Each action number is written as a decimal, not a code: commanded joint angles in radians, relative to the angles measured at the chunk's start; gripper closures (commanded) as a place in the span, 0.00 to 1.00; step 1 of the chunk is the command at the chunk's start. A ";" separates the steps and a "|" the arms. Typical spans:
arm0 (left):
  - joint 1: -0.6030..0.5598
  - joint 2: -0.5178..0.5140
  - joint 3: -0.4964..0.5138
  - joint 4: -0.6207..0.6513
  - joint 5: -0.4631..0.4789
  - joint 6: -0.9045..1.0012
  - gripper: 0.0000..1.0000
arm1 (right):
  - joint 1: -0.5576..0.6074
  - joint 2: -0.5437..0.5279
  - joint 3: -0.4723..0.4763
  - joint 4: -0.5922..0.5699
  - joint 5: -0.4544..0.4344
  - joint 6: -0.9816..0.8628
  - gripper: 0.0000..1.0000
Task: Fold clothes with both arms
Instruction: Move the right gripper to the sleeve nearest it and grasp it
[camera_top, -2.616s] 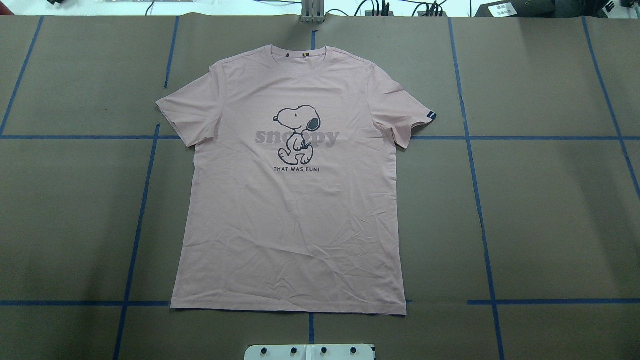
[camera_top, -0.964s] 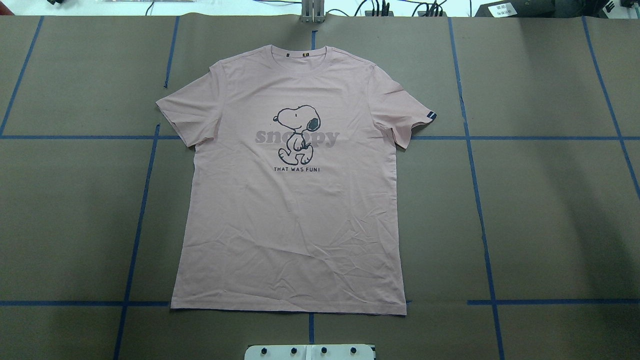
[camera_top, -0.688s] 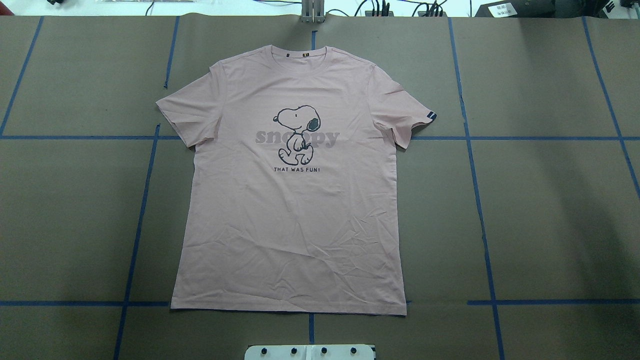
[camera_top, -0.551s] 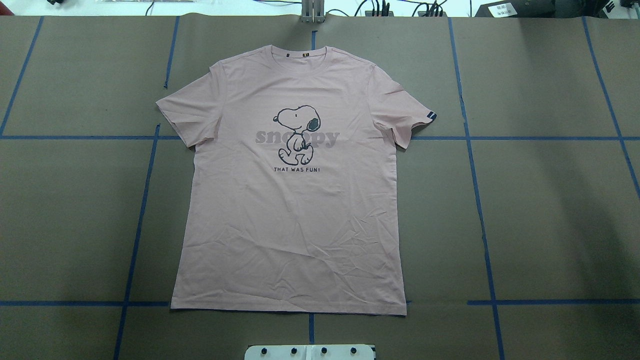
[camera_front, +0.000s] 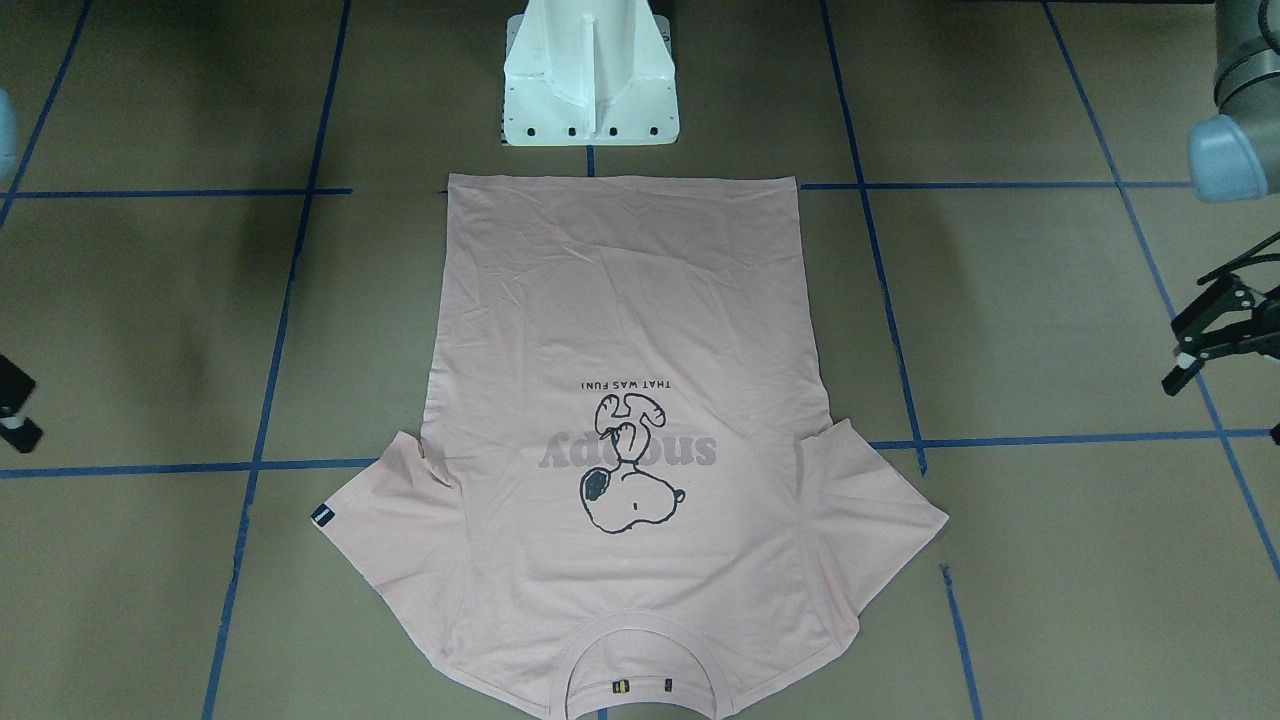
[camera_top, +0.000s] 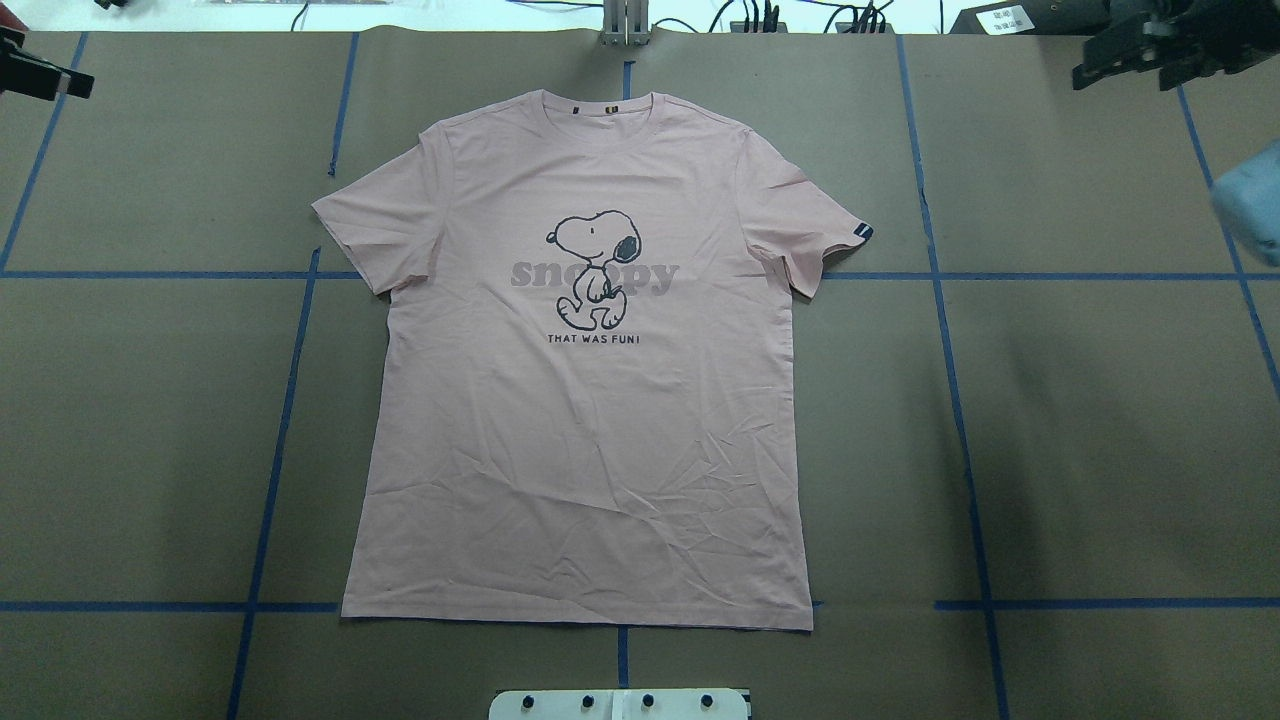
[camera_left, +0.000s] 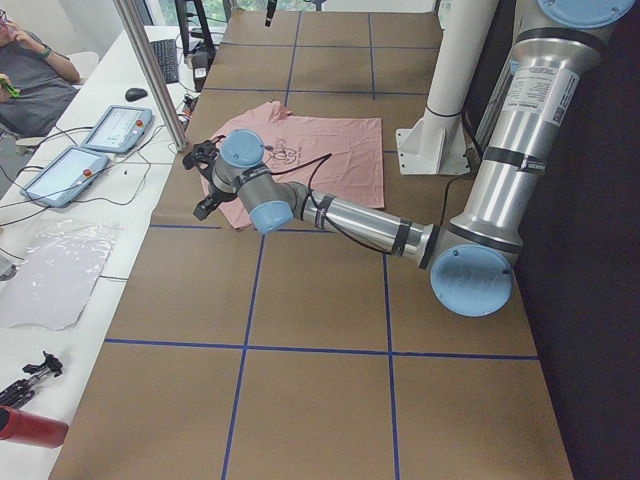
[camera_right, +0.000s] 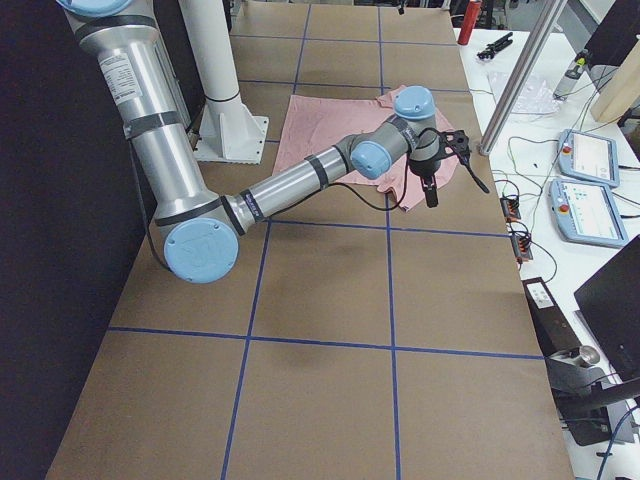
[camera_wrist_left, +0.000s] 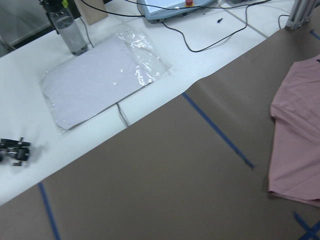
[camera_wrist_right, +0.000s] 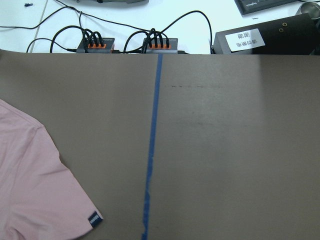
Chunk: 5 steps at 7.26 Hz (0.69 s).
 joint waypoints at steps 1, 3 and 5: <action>0.024 -0.003 -0.002 -0.006 0.017 -0.051 0.00 | -0.159 0.123 -0.104 0.085 -0.173 0.241 0.11; 0.031 -0.003 -0.004 -0.006 0.018 -0.050 0.00 | -0.247 0.123 -0.272 0.328 -0.282 0.331 0.21; 0.031 -0.003 -0.004 -0.008 0.018 -0.050 0.00 | -0.334 0.139 -0.330 0.332 -0.408 0.365 0.33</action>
